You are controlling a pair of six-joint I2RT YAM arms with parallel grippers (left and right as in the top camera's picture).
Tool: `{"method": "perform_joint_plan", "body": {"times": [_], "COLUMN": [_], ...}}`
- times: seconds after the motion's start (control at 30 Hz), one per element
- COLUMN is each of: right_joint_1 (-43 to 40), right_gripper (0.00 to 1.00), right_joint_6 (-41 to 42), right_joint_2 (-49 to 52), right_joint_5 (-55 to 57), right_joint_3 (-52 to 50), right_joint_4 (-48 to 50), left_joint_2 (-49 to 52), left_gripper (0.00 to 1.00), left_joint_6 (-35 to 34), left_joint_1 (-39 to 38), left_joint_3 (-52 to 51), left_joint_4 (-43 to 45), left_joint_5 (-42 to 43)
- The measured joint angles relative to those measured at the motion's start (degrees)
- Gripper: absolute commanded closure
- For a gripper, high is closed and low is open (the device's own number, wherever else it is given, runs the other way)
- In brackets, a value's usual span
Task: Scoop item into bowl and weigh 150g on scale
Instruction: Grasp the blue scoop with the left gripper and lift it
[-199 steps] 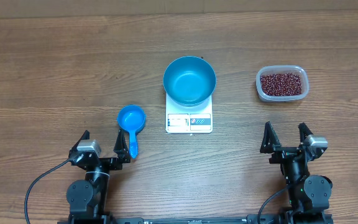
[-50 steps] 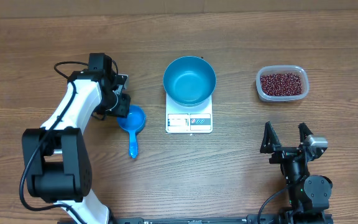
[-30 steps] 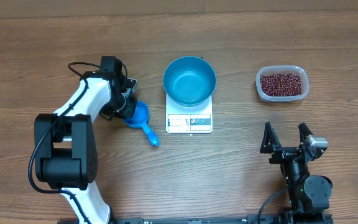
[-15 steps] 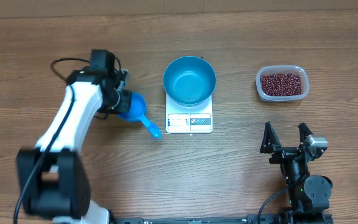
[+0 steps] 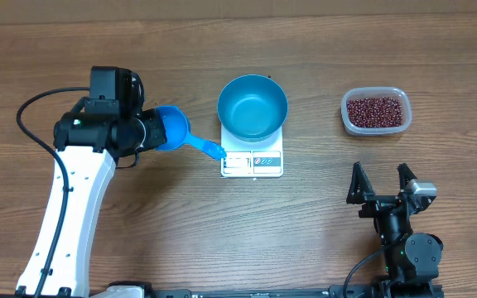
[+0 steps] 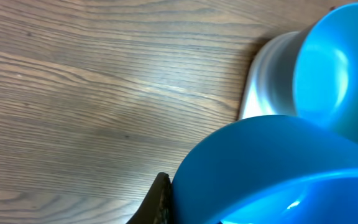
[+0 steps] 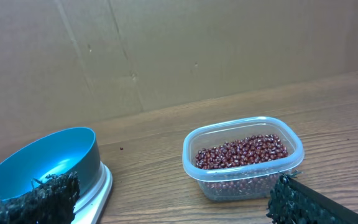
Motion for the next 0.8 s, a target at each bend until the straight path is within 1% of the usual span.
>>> {"method": "perform_joint_plan", "body": {"times": [0.27,0.6,0.7,0.8], "right_joint_1": [0.00,0.00,0.00,0.00], "right_gripper": [0.00,0.00,0.00,0.00], "right_joint_6": [0.00,0.17,1.57,4.79], "right_joint_2": [0.00,0.00,0.00,0.00], "right_joint_5": [-0.02,-0.68,-1.70,-2.56], "right_joint_3": [0.00,0.00,0.00,0.00], "right_joint_4": [0.00,0.20,0.24,0.26], "left_joint_2": [-0.92,-0.96,-0.96,-0.96], "left_gripper": [0.96,0.96,0.96,0.96], "left_joint_6": [-3.30,-5.18,-6.08,-6.73], "left_joint_1": [0.00,-0.11,-0.48,-0.70], "left_joint_3": [0.00,0.00,0.00,0.00], "left_joint_4": [-0.31,-0.39,-0.15,0.13], "left_joint_5": [3.17,6.60,6.93,7.32]}}
